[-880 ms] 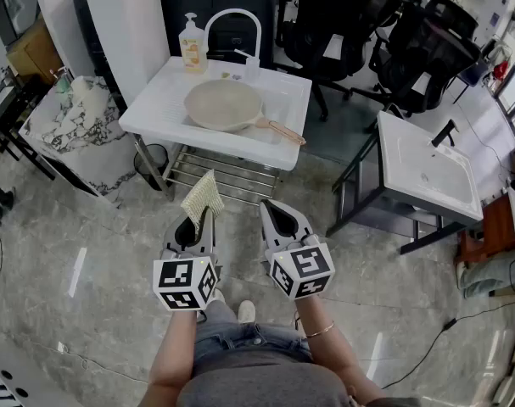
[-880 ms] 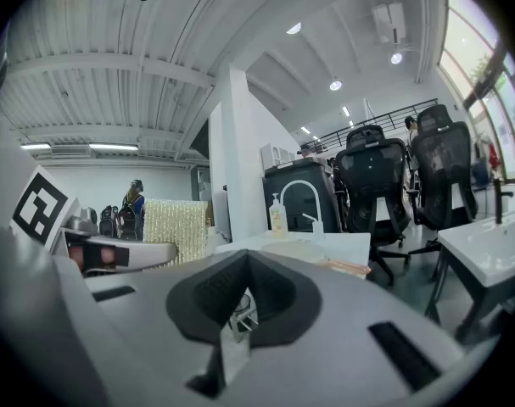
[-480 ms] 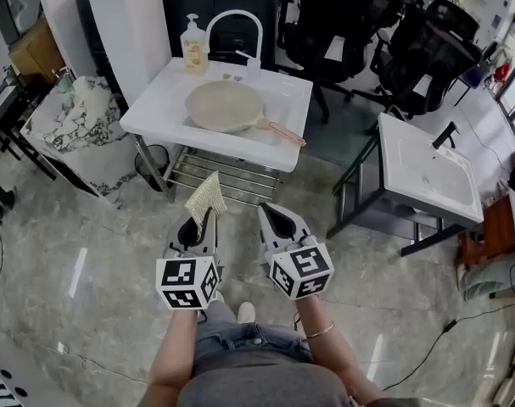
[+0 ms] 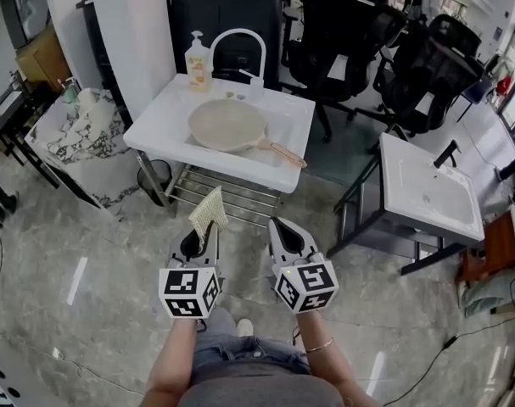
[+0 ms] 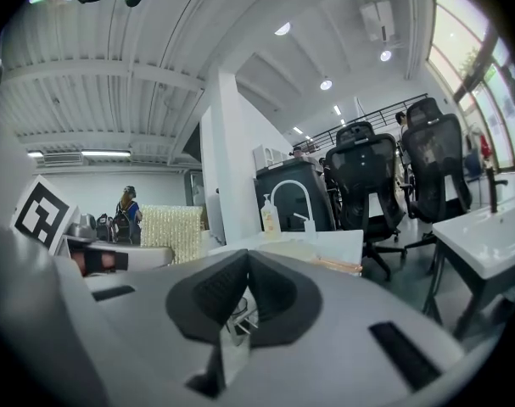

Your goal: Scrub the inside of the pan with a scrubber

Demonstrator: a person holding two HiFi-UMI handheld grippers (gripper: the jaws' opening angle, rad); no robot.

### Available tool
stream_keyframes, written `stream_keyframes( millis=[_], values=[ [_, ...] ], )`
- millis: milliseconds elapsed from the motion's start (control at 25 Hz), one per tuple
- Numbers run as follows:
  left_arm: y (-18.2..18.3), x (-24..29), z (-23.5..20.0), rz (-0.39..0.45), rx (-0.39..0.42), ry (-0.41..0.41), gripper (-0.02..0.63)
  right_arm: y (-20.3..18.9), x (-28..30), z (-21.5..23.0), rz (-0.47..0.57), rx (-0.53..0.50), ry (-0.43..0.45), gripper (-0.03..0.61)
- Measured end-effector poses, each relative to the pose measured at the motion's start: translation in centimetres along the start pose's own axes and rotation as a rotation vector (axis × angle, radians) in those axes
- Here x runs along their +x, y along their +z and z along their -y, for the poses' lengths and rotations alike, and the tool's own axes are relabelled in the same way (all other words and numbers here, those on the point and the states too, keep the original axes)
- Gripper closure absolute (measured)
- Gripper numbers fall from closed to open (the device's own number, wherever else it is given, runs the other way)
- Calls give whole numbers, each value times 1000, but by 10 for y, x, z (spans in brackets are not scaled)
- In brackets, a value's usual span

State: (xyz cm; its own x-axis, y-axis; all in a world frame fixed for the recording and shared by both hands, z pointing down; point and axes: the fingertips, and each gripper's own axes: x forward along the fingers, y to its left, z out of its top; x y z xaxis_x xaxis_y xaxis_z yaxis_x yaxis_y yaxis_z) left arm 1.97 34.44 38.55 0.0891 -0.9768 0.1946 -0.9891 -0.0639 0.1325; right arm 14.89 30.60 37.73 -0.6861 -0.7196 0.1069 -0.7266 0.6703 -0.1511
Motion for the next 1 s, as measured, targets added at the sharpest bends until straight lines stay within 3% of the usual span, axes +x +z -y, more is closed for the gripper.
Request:
stream_keyframes(
  millis=[600,1000],
  values=[
    [9,47,-40,2,-38,33,548,3,40,28,0,19,-48,568],
    [15,126,-97,-24,-76,26,548,3,131,49,-32,15,-62,568]
  ],
)
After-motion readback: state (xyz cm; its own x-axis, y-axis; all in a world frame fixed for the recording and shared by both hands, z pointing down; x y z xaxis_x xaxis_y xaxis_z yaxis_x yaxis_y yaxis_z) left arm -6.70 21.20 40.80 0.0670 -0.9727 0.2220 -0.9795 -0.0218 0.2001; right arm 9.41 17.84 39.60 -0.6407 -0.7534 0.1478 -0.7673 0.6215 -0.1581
